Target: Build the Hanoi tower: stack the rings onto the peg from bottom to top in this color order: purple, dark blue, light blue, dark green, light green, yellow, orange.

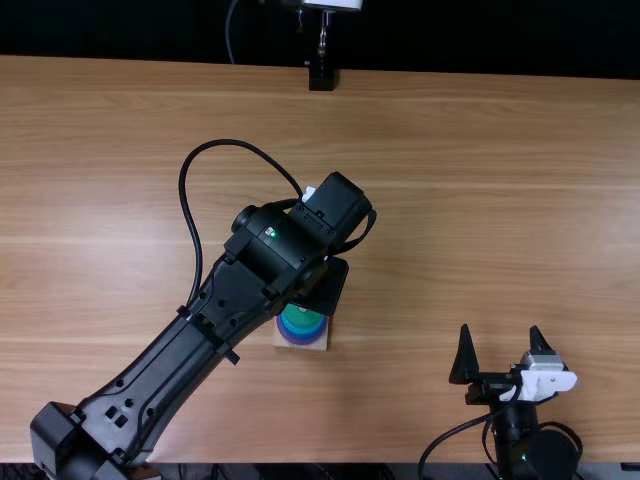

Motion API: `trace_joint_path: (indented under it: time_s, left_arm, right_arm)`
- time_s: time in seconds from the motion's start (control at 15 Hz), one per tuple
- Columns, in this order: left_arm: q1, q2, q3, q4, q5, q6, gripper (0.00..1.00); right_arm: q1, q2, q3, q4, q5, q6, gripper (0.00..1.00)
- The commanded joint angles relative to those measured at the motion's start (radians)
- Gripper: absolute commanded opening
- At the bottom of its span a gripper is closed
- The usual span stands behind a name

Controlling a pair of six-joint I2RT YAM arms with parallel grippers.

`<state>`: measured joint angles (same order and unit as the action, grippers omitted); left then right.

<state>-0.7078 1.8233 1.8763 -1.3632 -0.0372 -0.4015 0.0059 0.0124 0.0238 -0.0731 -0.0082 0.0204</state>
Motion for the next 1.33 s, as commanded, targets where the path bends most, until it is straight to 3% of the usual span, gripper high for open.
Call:
trace_joint_path:
  time_s: [0.0, 0.47, 0.53, 0.6, 0.67, 0.73, 1.07, 1.27]
  left_arm:
    - [-0.009, 0.002, -0.020, -0.003, 0.004, -0.016, 0.00]
    - [-0.007, -0.044, -0.078, -0.001, 0.006, -0.048, 0.00]
    - [-0.007, -0.045, -0.083, -0.001, 0.006, -0.048, 0.06]
    - [-0.005, -0.047, -0.088, 0.010, 0.008, -0.046, 0.37]
    - [-0.005, -0.047, -0.094, 0.014, 0.008, -0.046, 0.77]
    - [-0.004, -0.047, -0.098, 0.014, 0.008, -0.046, 1.00]
    - [0.004, -0.048, -0.080, 0.043, 0.006, -0.040, 1.00]
    - [0.057, -0.082, -0.059, 0.251, 0.004, -0.037, 1.00]
  right_arm:
    - [-0.004, -0.012, -0.010, -0.005, -0.007, -0.004, 1.00]
    - [-0.004, -0.012, -0.010, -0.005, -0.007, -0.004, 1.00]
    - [-0.004, -0.012, -0.010, -0.005, -0.007, -0.004, 1.00]
    - [-0.004, -0.012, -0.010, -0.005, -0.007, -0.004, 1.00]
    - [-0.004, -0.012, -0.010, -0.005, -0.007, -0.004, 1.00]
    - [-0.004, -0.012, -0.010, -0.005, -0.007, -0.004, 1.00]
    - [-0.004, -0.012, -0.010, -0.005, -0.007, -0.004, 1.00]
    - [-0.004, -0.012, -0.010, -0.005, -0.007, -0.004, 1.00]
